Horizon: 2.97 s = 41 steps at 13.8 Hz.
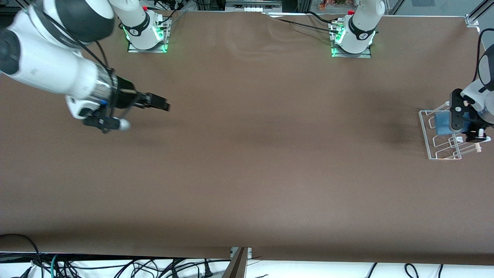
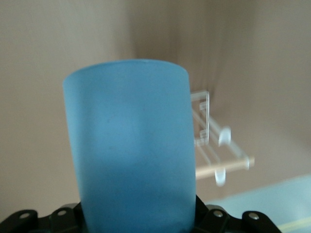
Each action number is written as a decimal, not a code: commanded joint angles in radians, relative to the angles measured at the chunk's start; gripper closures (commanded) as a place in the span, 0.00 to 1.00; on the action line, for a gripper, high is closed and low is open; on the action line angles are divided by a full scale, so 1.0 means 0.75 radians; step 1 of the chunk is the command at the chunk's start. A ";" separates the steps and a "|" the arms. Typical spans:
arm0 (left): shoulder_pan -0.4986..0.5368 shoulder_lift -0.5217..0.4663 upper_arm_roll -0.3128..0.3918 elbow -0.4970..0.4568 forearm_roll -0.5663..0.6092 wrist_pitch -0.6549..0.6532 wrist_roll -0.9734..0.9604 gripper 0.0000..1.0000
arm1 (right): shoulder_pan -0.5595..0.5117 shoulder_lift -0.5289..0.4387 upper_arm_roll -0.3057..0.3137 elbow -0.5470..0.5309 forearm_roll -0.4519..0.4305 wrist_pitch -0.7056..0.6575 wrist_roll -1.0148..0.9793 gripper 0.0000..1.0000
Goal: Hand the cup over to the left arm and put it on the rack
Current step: 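Carry the cup to the rack while the right gripper withdraws, then lower the cup onto the wire rack with the left gripper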
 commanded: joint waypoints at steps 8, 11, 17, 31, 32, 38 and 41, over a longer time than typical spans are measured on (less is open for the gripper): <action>0.138 -0.117 0.016 -0.341 0.429 0.329 -0.150 1.00 | -0.078 -0.146 -0.047 -0.018 -0.389 -0.042 -0.413 0.00; 0.144 -0.138 0.016 -0.354 0.476 0.325 -0.140 1.00 | -0.078 -0.152 -0.054 0.013 -0.391 -0.068 -0.409 0.00; 0.144 -0.158 0.013 -0.384 0.680 0.327 -0.152 1.00 | -0.078 -0.127 -0.074 0.042 -0.399 -0.074 -0.413 0.00; 0.140 -0.122 0.013 -0.566 1.153 0.505 -0.601 1.00 | -0.044 -0.127 -0.058 0.046 -0.438 -0.177 -0.403 0.00; 0.140 -0.121 0.013 -0.579 1.169 0.511 -0.626 1.00 | -0.038 -0.127 -0.056 0.046 -0.436 -0.177 -0.403 0.00; 0.144 -0.091 0.052 -0.585 1.186 0.564 -0.671 1.00 | -0.027 -0.127 -0.056 0.046 -0.436 -0.177 -0.399 0.00; 0.144 -0.091 0.058 -0.579 1.184 0.568 -0.659 0.00 | -0.027 -0.119 -0.056 0.048 -0.436 -0.175 -0.399 0.00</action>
